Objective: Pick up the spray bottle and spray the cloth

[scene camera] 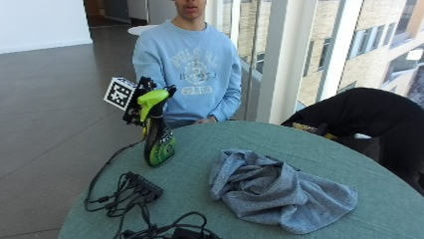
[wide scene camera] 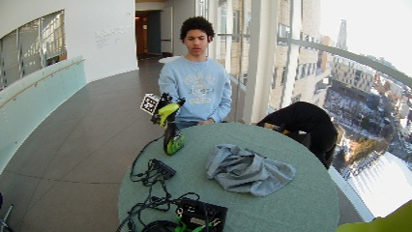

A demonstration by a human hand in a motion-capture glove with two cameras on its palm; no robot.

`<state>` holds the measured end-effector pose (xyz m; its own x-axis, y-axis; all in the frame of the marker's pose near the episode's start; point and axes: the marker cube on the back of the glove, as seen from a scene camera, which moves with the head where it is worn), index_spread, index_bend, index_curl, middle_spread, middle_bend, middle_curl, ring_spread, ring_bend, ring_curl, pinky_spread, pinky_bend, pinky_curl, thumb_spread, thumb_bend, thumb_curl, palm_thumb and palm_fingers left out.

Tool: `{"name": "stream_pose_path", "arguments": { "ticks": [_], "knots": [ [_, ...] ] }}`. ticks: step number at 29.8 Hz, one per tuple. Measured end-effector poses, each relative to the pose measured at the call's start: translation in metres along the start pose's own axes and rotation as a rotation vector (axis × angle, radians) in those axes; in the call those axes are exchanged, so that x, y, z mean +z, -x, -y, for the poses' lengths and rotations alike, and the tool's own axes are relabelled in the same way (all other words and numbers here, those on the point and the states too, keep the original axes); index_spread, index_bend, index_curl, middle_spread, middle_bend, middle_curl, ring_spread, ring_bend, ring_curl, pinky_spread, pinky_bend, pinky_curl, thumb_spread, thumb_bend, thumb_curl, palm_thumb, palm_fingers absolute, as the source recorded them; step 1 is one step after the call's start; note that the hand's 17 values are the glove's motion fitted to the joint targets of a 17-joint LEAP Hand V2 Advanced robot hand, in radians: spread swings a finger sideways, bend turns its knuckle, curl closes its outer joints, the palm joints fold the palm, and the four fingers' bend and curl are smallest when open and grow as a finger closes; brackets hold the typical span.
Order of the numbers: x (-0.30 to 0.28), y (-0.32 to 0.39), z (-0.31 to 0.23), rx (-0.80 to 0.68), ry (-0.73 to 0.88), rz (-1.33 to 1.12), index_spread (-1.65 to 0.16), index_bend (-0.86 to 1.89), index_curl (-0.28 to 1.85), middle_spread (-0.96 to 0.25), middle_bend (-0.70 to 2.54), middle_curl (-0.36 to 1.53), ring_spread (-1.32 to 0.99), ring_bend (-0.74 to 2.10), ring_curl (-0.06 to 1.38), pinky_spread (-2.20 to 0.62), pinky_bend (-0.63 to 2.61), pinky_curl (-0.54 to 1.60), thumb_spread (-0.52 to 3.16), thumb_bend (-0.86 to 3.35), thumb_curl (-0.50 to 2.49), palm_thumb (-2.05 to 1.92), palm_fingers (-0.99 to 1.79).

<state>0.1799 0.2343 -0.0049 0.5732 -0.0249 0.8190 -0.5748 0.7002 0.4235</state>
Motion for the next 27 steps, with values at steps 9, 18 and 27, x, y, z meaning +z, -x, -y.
{"name": "stream_pose_path", "arguments": {
  "ticks": [9,18,27],
  "knots": [
    [0.014,-0.023,0.031,0.080,-0.005,0.031,-0.42,0.12,0.24,-0.03,0.27,0.35,0.03,0.26,0.26,0.23,0.36,0.33,0.99,-0.02,0.27,0.47,0.39],
    [0.028,-0.031,0.053,0.126,-0.021,0.050,-0.40,0.14,0.24,-0.03,0.27,0.36,0.03,0.26,0.27,0.23,0.35,0.33,0.99,-0.02,0.28,0.49,0.41],
    [0.035,-0.028,0.057,0.145,-0.044,0.057,-0.39,0.14,0.25,-0.04,0.30,0.37,0.04,0.26,0.28,0.25,0.30,0.33,0.98,-0.02,0.29,0.51,0.45]
  ]
}}
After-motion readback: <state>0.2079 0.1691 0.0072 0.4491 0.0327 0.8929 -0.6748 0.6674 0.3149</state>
